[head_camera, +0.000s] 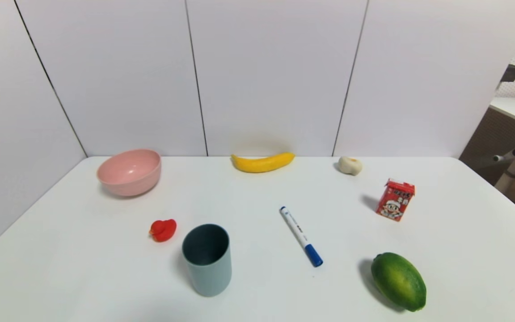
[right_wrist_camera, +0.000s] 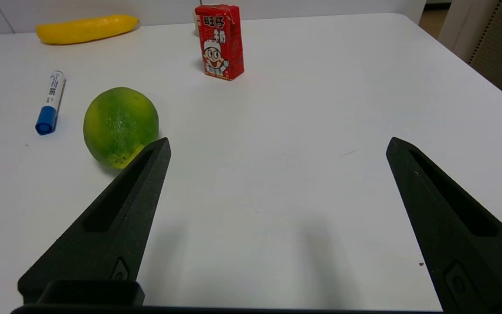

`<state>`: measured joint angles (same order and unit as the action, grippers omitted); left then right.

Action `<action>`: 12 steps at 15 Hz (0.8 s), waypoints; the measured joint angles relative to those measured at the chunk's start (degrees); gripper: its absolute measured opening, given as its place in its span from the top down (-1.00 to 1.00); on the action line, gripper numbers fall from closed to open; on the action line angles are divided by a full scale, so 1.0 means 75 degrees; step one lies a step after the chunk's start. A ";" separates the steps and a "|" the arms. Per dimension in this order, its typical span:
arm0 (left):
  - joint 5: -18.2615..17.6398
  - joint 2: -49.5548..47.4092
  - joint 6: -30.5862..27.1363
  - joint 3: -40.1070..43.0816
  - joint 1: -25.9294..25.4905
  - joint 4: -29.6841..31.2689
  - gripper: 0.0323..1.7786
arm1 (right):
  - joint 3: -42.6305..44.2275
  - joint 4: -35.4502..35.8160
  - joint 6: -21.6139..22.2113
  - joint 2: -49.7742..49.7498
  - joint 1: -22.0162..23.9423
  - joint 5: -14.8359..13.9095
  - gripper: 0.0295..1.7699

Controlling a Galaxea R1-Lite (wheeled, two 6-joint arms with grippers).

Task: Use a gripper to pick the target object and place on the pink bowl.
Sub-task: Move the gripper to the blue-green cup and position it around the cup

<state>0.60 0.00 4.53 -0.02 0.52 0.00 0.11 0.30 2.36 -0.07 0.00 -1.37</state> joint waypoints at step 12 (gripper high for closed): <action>-0.0010 0.0000 -0.0094 0.0003 0.0000 0.0000 -0.90 | -0.0002 0.0003 -0.0003 0.0000 0.0000 -0.0002 -0.93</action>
<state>0.52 0.00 3.83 0.00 0.52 0.00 0.10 0.33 2.34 -0.07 0.00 -1.38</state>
